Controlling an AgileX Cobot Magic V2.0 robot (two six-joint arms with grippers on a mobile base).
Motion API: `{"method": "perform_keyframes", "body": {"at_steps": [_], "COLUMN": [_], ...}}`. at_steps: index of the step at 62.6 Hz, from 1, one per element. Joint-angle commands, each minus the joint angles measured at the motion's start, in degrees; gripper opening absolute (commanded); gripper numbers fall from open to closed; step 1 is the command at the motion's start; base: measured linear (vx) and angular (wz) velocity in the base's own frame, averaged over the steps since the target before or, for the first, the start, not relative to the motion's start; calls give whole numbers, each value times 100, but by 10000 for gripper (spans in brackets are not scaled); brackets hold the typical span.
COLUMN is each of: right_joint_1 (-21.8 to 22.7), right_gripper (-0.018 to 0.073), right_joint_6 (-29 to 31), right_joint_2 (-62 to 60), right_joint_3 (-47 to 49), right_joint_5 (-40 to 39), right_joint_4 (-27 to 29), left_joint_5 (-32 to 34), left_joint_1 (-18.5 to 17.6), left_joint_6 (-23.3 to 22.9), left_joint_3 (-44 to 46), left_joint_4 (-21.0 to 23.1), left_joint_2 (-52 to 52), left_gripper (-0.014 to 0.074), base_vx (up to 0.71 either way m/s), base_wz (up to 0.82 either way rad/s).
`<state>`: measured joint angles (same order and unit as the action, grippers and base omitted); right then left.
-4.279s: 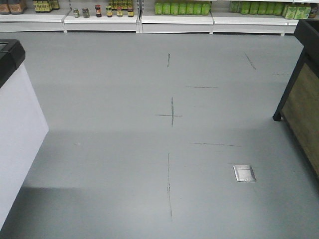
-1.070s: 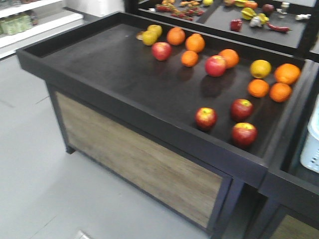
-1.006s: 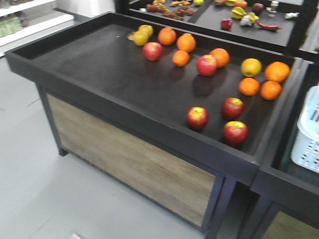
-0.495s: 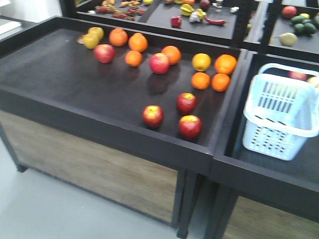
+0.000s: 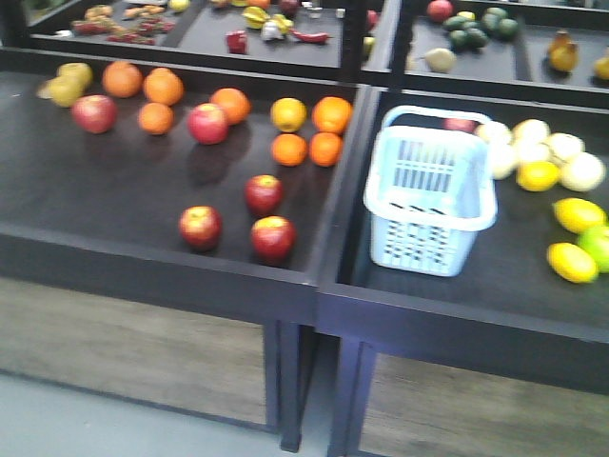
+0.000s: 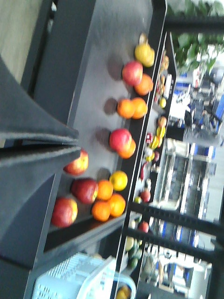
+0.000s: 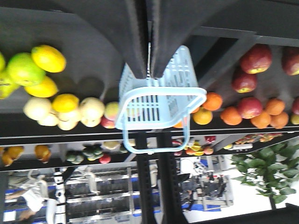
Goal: Pick three apples into basket with both arms
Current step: 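Turn the base toward the fruit tables and the light-blue basket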
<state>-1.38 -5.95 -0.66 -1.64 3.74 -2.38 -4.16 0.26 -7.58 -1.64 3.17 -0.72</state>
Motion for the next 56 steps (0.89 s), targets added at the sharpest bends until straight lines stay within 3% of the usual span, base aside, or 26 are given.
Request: {"method": "perform_keyframes", "body": {"at_steps": [1,56], "right_joint_1": [24,24], "right_gripper": [-5,-5], "right_joint_6": [39,39], "right_joint_2": [-68,-68], "right_joint_3": [-73,-73], "right_joint_5": [-427,-432], "right_joint_4": [-33,-33], "left_joint_5": [452,452], "left_joint_1": [-14,-14], "left_joint_6": [-52,-52], "left_joint_3": [145,145], "left_joint_4": [10,10], "left_joint_2": [-20,-20], "left_gripper": [-6,-6], "base_vx": [-1,2], "base_wz": [-36,-22]}}
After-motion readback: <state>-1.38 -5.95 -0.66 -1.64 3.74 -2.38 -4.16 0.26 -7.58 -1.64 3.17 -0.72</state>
